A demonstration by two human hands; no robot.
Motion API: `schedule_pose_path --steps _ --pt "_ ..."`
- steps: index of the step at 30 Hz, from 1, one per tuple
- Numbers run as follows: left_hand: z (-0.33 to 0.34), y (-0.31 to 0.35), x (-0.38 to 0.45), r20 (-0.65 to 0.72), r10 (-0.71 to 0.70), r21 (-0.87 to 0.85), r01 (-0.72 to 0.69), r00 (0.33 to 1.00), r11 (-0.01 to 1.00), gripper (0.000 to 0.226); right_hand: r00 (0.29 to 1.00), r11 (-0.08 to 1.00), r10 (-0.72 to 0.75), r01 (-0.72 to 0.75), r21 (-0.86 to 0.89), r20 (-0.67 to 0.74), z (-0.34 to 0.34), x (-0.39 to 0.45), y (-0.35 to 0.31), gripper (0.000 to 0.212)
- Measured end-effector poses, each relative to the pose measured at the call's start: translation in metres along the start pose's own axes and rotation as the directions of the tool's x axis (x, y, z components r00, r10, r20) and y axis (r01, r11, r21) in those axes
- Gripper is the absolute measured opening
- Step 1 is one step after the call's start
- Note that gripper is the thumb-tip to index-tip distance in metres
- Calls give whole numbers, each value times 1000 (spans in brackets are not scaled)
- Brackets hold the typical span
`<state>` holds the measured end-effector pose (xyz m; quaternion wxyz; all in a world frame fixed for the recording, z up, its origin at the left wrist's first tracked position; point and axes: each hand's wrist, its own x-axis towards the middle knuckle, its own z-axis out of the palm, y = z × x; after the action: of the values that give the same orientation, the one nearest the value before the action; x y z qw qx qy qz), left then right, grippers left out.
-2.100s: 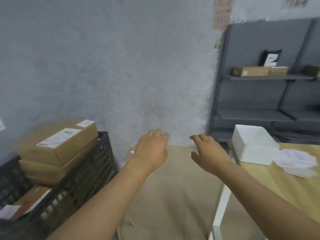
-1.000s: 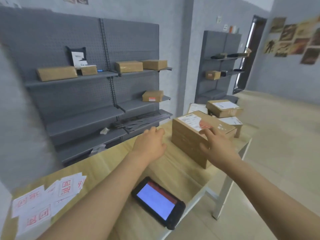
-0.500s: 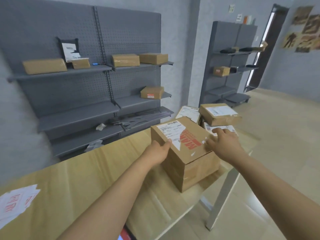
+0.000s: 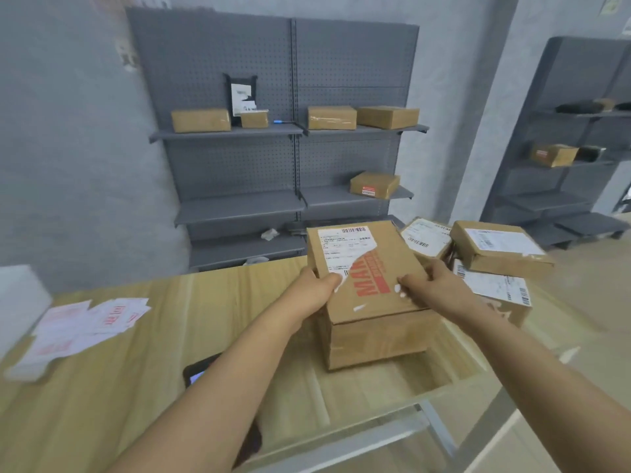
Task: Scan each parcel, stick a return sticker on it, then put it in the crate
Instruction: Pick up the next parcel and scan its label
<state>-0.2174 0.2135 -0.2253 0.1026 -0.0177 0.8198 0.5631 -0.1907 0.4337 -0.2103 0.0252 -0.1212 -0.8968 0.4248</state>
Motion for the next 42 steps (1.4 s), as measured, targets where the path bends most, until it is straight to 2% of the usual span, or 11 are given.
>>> schedule_pose_path --steps 3,7,10,15,20,24,28,33,36,39,42 --pt "-42 0 -15 -104 -28 24 30 994 999 44 997 997 -66 65 36 38 22 -11 -30 46" --pt "-110 -10 -43 -241 -26 56 40 970 998 42 975 980 -193 185 78 114 63 -35 -79 51" --pt "-162 -25 -71 -293 -39 84 66 955 994 58 955 968 -248 239 74 165 99 -59 -114 53" --pt "-236 -62 -125 -342 -90 80 124 935 989 44 912 954 -298 274 122 282 165 -106 -159 52" --pt "-286 -97 -183 -266 -107 140 148 958 979 62 885 959 -282 264 99 370 219 -146 -184 50" --pt "-303 -123 -213 -150 -72 130 92 986 987 61 873 967 -250 250 56 419 248 -170 -188 51" --pt "-306 -145 -219 -148 -67 96 82 987 992 76 871 961 -247 277 -8 425 260 -182 -183 50" --pt "-305 -161 -222 -160 -75 59 85 984 995 87 896 970 -230 183 158 379 256 -177 -166 39" --pt "-302 -164 -224 -189 -79 50 90 979 995 94 953 966 -146 195 -171 265 255 -162 -131 49" --pt "-298 -164 -227 -211 -98 28 106 972 994 97 959 816 17 149 -558 281 261 -157 -94 79" --pt "-296 -163 -229 -240 -136 24 145 961 989 100 970 749 20 146 -646 242 269 -160 -78 89"
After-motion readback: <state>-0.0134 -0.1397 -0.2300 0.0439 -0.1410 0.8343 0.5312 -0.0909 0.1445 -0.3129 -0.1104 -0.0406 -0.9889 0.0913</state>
